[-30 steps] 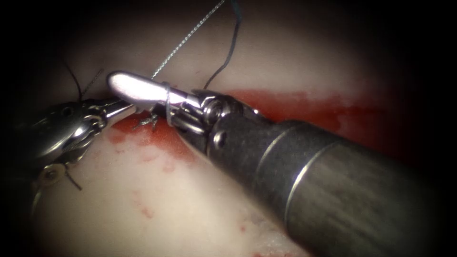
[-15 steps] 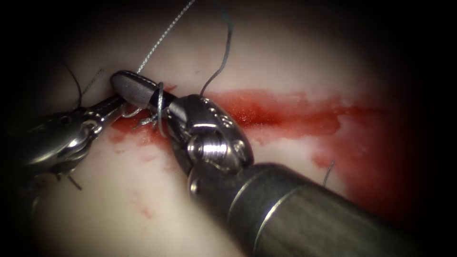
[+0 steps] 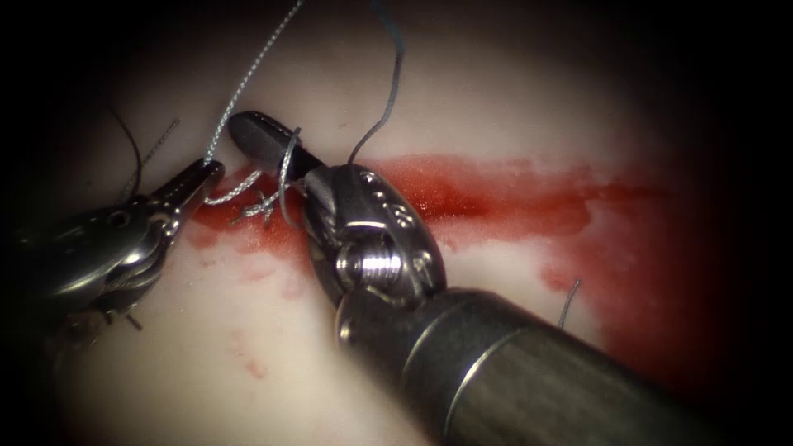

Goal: Wound Closure

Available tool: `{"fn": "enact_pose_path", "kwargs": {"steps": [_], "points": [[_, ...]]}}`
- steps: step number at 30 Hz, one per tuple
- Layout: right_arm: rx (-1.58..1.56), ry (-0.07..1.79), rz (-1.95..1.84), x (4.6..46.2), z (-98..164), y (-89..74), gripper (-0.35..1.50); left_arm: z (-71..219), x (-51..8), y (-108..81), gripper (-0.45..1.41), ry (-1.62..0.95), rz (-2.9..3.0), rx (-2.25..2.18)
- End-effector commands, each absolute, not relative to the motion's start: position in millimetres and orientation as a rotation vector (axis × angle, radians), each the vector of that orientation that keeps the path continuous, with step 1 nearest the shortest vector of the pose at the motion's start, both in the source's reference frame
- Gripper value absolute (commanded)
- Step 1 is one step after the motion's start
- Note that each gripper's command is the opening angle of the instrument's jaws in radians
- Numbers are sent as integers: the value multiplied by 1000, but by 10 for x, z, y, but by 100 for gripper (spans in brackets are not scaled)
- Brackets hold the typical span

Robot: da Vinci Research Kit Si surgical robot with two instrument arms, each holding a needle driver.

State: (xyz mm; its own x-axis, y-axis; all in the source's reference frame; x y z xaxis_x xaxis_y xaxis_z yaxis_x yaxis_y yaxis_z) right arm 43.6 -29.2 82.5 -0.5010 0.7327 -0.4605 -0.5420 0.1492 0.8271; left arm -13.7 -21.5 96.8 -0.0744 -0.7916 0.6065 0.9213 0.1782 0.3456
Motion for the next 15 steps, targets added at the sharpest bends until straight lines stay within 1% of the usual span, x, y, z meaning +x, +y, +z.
{"fn": "enact_pose_path", "kwargs": {"steps": [1, 6, 9, 15], "points": [[179, 1377, 1581, 442, 826, -282, -35, 963, -143, -205, -45, -839, -1435, -191], [118, 1277, 1611, 439, 829, -284, -35, 950, -152, -207, -45, -879, -1447, -149], [116, 1272, 1628, 439, 829, -284, -35, 939, -164, -209, -45, -942, -1430, -123], [120, 1242, 1639, 438, 833, -288, -35, 918, -184, -218, -45, -985, -1358, -104]]}}
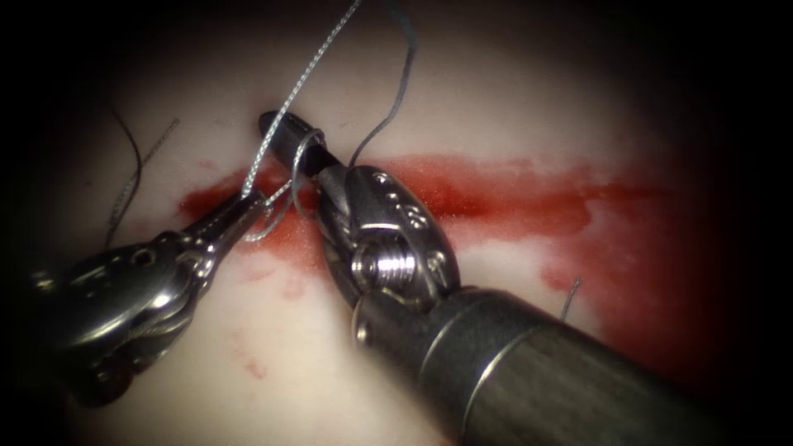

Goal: Wound Closure

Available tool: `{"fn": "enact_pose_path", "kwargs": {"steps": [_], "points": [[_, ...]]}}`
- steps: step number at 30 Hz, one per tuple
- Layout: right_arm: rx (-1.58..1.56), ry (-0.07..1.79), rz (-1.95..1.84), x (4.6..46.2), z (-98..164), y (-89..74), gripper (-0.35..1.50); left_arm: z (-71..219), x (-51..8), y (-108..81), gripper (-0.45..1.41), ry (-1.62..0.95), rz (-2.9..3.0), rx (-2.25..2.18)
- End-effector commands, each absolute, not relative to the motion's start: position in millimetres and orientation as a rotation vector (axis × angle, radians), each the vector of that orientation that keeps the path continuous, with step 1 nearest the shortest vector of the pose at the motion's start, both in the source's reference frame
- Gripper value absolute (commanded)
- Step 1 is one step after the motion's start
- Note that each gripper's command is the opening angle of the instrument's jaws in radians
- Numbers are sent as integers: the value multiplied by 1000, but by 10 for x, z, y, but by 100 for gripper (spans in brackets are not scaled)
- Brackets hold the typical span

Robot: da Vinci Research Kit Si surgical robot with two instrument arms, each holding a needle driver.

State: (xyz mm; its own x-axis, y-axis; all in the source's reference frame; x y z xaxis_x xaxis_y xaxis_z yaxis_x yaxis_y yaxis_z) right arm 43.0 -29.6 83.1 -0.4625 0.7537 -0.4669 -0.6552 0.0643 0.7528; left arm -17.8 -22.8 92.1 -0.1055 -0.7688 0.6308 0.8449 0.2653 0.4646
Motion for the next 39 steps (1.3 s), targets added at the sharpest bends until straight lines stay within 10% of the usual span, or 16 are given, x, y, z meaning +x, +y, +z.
{"fn": "enact_pose_path", "kwargs": {"steps": [1, 39], "points": [[122, 1236, 1636, 438, 833, -289, -35, 916, -185, -218, -45, -994, -1348, -104], [-8, 1203, 1598, 434, 816, -320, -35, 899, -203, -240, -45, -1061, -1138, -5]]}}
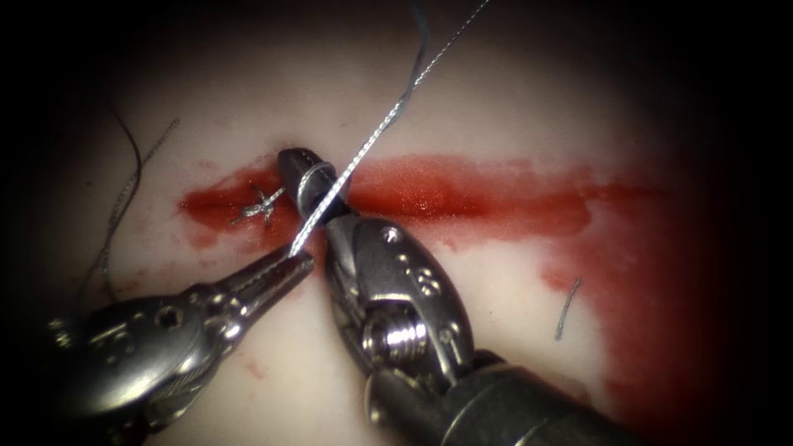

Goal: Wound Closure

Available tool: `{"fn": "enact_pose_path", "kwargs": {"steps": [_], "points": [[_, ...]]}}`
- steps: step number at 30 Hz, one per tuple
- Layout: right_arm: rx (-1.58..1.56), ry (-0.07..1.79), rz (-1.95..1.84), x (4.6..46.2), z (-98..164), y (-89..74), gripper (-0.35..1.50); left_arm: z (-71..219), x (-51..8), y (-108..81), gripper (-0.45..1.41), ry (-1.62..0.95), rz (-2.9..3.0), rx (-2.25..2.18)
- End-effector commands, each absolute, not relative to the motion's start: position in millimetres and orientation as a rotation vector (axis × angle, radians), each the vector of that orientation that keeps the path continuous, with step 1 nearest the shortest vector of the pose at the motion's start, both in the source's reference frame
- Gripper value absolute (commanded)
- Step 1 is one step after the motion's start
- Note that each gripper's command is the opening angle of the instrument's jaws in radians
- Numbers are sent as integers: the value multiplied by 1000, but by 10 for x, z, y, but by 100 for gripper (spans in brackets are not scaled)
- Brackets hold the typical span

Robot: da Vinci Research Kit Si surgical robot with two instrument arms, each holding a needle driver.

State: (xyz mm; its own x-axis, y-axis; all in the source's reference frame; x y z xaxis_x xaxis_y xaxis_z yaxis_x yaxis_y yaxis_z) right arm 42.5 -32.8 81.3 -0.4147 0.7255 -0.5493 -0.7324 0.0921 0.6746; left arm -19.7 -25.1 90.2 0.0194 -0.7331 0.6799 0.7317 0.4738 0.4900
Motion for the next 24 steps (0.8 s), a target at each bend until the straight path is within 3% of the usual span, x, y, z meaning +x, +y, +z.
{"fn": "enact_pose_path", "kwargs": {"steps": [1, 14, 24], "points": [[-11, 1204, 1597, 434, 818, -320, -35, 899, -202, -240, -45, -1061, -1137, -6], [-71, 1195, 1553, 433, 818, -328, -35, 900, -200, -239, -45, -1056, -1117, -19], [-143, 1051, 1611, 425, 821, -333, -35, 899, -192, -234, -45, -1044, -1132, -38]]}}
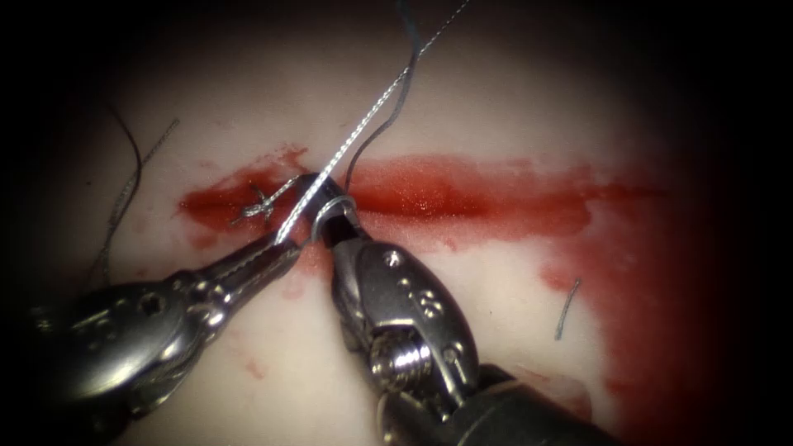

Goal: Wound Closure

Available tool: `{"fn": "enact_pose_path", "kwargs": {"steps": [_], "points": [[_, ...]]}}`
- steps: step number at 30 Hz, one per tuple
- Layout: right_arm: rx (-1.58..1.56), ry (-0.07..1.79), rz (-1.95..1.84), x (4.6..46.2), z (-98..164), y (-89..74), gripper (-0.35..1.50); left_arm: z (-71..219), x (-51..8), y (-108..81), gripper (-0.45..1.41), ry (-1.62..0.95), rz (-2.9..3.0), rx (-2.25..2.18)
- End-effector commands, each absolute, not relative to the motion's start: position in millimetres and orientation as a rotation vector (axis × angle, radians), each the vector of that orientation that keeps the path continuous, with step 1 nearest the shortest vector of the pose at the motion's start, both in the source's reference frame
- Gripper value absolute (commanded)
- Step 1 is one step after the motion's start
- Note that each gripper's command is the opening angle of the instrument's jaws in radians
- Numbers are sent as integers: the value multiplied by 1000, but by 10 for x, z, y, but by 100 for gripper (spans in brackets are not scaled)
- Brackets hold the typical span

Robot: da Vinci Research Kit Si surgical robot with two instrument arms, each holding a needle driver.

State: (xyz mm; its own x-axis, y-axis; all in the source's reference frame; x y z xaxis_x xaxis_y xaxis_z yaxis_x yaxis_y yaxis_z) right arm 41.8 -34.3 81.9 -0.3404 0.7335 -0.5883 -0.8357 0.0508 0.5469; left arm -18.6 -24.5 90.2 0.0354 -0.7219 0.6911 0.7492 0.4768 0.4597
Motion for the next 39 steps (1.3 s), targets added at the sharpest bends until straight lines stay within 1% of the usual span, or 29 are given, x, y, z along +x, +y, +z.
{"fn": "enact_pose_path", "kwargs": {"steps": [1, 2, 4, 5, 6, 8, 10, 11, 12, 15, 19, 21, 22, 26, 28, 31, 32, 33, 34, 37, 39], "points": [[-152, 1049, 1611, 425, 821, -333, -18, 899, -192, -234, -45, -1045, -1132, -37], [-161, 1046, 1612, 425, 822, -332, -3, 899, -192, -234, -45, -1044, -1132, -38], [-173, 1043, 1615, 424, 822, -332, 14, 899, -192, -234, -45, -1044, -1132, -38], [-179, 1041, 1612, 425, 822, -333, 34, 899, -192, -234, -45, -1044, -1132, -38], [-180, 1041, 1613, 425, 822, -333, 37, 899, -192, -234, -45, -1044, -1132, -38], [-180, 1041, 1613, 425, 821, -333, 32, 899, -192, -234, -45, -1044, -1132, -39], [-180, 1041, 1612, 425, 821, -334, 36, 900, -192, -234, -45, -1042, -1134, -44], [-183, 1041, 1614, 426, 820, -335, 42, 900, -191, -234, -45, -1042, -1134, -43], [-181, 1041, 1613, 427, 819, -336, 44, 900, -190, -233, -45, -1041, -1135, -45], [-172, 1042, 1602, 428, 818, -338, 41, 901, -189, -232, -45, -1041, -1136, -48], [-165, 1036, 1600, 429, 815, -341, 22, 903, -187, -231, -45, -1040, -1136, -50], [-165, 1035, 1593, 430, 815, -342, 20, 904, -187, -231, -45, -1039, -1137, -54], [-165, 1035, 1593, 430, 814, -343, 10, 904, -187, -231, -45, -1038, -1138, -56], [-165, 1035, 1594, 430, 815, -342, 4, 905, -185, -229, -45, -1034, -1143, -63], [-168, 1035, 1596, 429, 816, -340, 15, 906, -184, -229, -45, -1035, -1142, -63], [-174, 1033, 1594, 428, 818, -338, 19, 906, -184, -229, -45, -1034, -1142, -63], [-178, 1031, 1591, 426, 819, -336, 31, 906, -185, -229, -45, -1034, -1143, -65], [-178, 1031, 1591, 426, 819, -336, 31, 906, -185, -229, -45, -1034, -1143, -65], [-181, 1029, 1586, 426, 820, -335, 36, 906, -185, -229, -45, -1034, -1144, -65], [-183, 1026, 1583, 424, 818, -334, 41, 906, -186, -229, -45, -1033, -1144, -66], [-178, 1026, 1583, 424, 816, -333, 41, 906, -186, -230, -45, -1033, -1144, -67]]}}
